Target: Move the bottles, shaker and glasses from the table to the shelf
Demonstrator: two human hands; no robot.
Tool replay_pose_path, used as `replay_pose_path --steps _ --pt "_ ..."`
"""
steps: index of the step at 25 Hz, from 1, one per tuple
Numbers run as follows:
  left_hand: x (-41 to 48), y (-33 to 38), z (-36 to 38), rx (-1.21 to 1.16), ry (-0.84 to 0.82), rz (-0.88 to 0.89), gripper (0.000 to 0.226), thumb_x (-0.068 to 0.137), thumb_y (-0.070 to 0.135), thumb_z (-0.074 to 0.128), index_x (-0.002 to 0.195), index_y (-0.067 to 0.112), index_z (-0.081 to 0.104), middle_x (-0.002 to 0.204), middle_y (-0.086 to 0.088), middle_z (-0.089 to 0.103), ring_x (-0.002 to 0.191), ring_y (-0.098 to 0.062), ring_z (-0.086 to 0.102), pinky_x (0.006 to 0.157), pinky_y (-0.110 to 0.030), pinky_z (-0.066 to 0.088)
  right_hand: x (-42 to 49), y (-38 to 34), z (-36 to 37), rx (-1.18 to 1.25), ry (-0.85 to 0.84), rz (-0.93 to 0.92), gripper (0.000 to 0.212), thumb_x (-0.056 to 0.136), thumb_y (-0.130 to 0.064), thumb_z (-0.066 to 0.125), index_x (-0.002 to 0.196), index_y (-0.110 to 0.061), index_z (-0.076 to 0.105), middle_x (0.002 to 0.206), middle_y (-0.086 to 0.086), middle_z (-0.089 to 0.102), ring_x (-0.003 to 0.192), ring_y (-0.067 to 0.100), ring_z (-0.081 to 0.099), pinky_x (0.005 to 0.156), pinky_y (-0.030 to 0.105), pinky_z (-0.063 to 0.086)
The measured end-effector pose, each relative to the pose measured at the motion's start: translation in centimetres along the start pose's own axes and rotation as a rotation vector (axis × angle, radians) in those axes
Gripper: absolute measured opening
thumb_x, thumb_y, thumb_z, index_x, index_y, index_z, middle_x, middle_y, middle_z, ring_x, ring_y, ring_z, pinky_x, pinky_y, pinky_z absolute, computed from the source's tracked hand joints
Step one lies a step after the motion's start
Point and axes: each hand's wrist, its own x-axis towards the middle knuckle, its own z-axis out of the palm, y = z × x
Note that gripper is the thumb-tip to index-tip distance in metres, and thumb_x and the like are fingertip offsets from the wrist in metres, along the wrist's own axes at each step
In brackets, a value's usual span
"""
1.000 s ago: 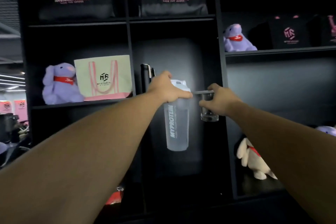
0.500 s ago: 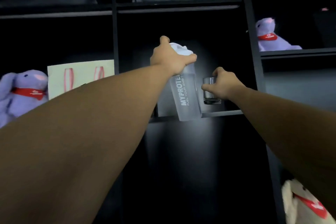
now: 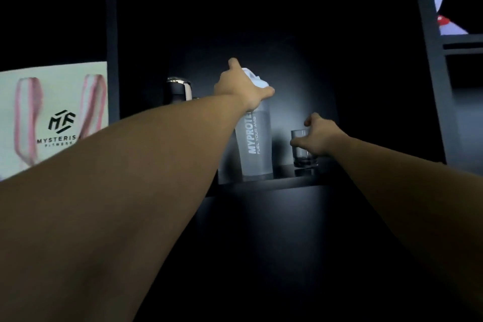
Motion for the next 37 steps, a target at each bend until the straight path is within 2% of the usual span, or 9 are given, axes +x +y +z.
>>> replay_pose_path --steps 5,9,12,16,22,28,31,33,37 --pt "2.1 -2.4 3.0 0.046 -0.04 -0.05 0.087 0.072 0.055 0.082 0.136 0.017 0.038 0.116 -0.004 0.059 0.093 -0.029 0.058 0.069 -0.032 0.042 2.6 0.9 0.7 -0.084 -0.085 0.022 0.089 0.077 -0.05 0.081 0.142 -0.008 0.037 0.138 0.02 0.053 0.118 0.036 0.057 0.083 0.032 0.044" --pt "2.3 -3.3 3.8 0.01 -0.041 -0.031 0.083 0.072 0.055 0.085 0.129 0.016 0.038 0.106 -0.001 0.052 0.086 -0.026 0.055 0.063 -0.029 0.041 2.7 1.1 0.8 -0.105 -0.112 0.041 0.091 0.079 -0.048 0.081 0.144 -0.006 0.033 0.142 0.022 0.05 0.124 0.038 0.054 0.095 0.037 0.046" --pt "1.3 -3.2 3.2 0.027 -0.04 -0.051 0.086 0.07 0.053 0.088 0.125 0.018 0.033 0.109 -0.003 0.052 0.075 -0.022 0.053 0.05 -0.027 0.035 2.3 0.6 0.5 -0.091 -0.124 0.054 0.088 0.081 -0.043 0.08 0.144 -0.005 0.033 0.142 0.023 0.05 0.123 0.038 0.055 0.093 0.037 0.046" --pt "-1.0 -3.7 1.7 0.148 -0.08 -0.08 0.111 0.068 0.058 0.087 0.145 0.015 0.021 0.135 -0.014 0.053 0.111 -0.035 0.06 0.078 -0.037 0.047 1.1 -0.3 0.4 -0.063 -0.114 0.072 0.097 0.08 -0.049 0.079 0.147 -0.002 0.026 0.144 0.023 0.049 0.128 0.039 0.051 0.095 0.038 0.044" --pt "-6.4 -1.5 -2.4 0.273 -0.072 0.056 0.086 0.079 0.074 0.063 0.14 0.02 0.038 0.131 -0.004 0.059 0.116 -0.028 0.059 0.079 -0.036 0.047 -3.7 -0.8 -2.9 -0.01 0.048 0.007 0.089 0.083 -0.059 0.07 0.146 -0.007 0.035 0.14 0.022 0.053 0.118 0.038 0.058 0.082 0.035 0.044" --pt "-12.9 4.5 -7.2 0.201 -0.132 0.103 0.076 0.082 0.079 0.052 0.133 0.022 0.049 0.133 -0.001 0.059 0.115 -0.027 0.06 0.077 -0.036 0.045 -14.0 -1.6 -10.5 -0.044 0.078 -0.005 0.07 0.087 -0.056 0.065 0.136 -0.008 0.051 0.133 0.017 0.06 0.12 0.035 0.058 0.089 0.032 0.044" --pt "-18.0 7.9 -9.5 0.071 -0.129 0.132 0.07 0.081 0.08 0.052 0.126 0.026 0.054 0.108 0.006 0.062 0.106 -0.02 0.059 0.073 -0.034 0.039 -21.7 -1.9 -15.1 -0.122 0.13 -0.008 0.061 0.086 -0.059 0.063 0.127 -0.015 0.056 0.123 0.011 0.067 0.116 0.031 0.061 0.096 0.035 0.048" --pt "-22.7 9.3 -10.8 -0.007 -0.135 0.159 0.063 0.079 0.081 0.051 0.115 0.03 0.058 0.09 0.011 0.058 0.095 -0.015 0.059 0.073 -0.032 0.042 -27.5 -2.0 -17.9 -0.205 0.165 -0.002 0.055 0.084 -0.064 0.059 0.121 -0.022 0.058 0.114 0.005 0.071 0.11 0.028 0.063 0.093 0.04 0.051" --pt "-34.5 11.0 -12.5 -0.141 -0.297 0.202 0.059 0.074 0.085 0.047 0.102 0.035 0.058 0.103 0.011 0.07 0.095 -0.017 0.066 0.081 -0.035 0.052 -41.3 -0.3 -23.0 -0.387 0.178 0.13 0.048 0.083 -0.068 0.051 0.113 -0.031 0.057 0.107 -0.003 0.071 0.102 0.025 0.064 0.079 0.037 0.049"
